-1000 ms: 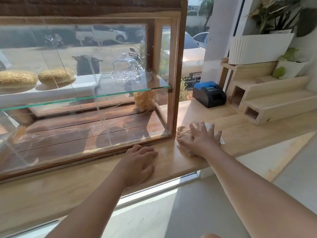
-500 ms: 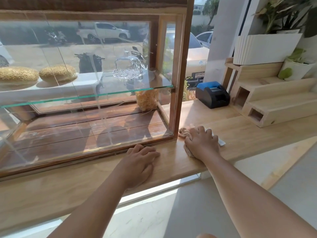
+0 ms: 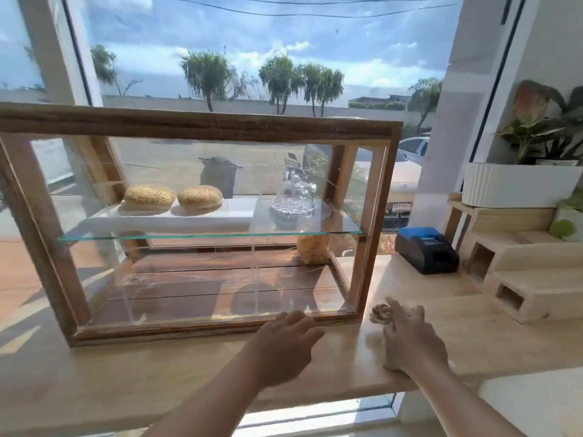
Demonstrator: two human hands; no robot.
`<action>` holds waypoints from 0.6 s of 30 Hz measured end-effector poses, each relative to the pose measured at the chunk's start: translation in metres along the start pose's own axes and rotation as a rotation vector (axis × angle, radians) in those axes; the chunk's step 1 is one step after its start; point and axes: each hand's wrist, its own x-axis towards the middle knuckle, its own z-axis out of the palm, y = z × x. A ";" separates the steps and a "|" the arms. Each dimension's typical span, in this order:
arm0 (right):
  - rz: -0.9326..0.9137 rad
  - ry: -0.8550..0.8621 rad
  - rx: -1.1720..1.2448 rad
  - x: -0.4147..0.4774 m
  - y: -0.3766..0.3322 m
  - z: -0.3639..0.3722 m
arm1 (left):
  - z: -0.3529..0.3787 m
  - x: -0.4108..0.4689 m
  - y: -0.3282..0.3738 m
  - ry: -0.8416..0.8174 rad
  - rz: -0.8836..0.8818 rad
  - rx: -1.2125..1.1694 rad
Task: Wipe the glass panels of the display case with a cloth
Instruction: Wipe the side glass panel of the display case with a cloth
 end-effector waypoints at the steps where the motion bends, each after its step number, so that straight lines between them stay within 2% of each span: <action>1: -0.014 0.050 0.000 -0.001 -0.003 -0.007 | -0.011 0.003 -0.006 0.036 0.009 0.030; 3: -0.003 0.184 0.041 -0.001 -0.009 -0.025 | -0.038 0.012 -0.022 0.144 -0.003 0.116; 6: 0.036 0.387 0.277 0.005 -0.014 -0.054 | -0.085 0.025 -0.049 0.324 -0.034 0.225; 9: -0.071 0.571 0.231 0.009 -0.030 -0.087 | -0.138 0.038 -0.072 0.466 -0.052 0.340; 13: -0.206 0.782 0.323 0.013 -0.064 -0.136 | -0.199 0.054 -0.103 0.649 -0.126 0.413; 16: -0.328 0.947 0.364 0.020 -0.091 -0.164 | -0.239 0.064 -0.122 0.708 -0.238 0.455; 18: -0.389 0.994 0.367 0.026 -0.108 -0.178 | -0.259 0.070 -0.135 0.649 -0.284 0.471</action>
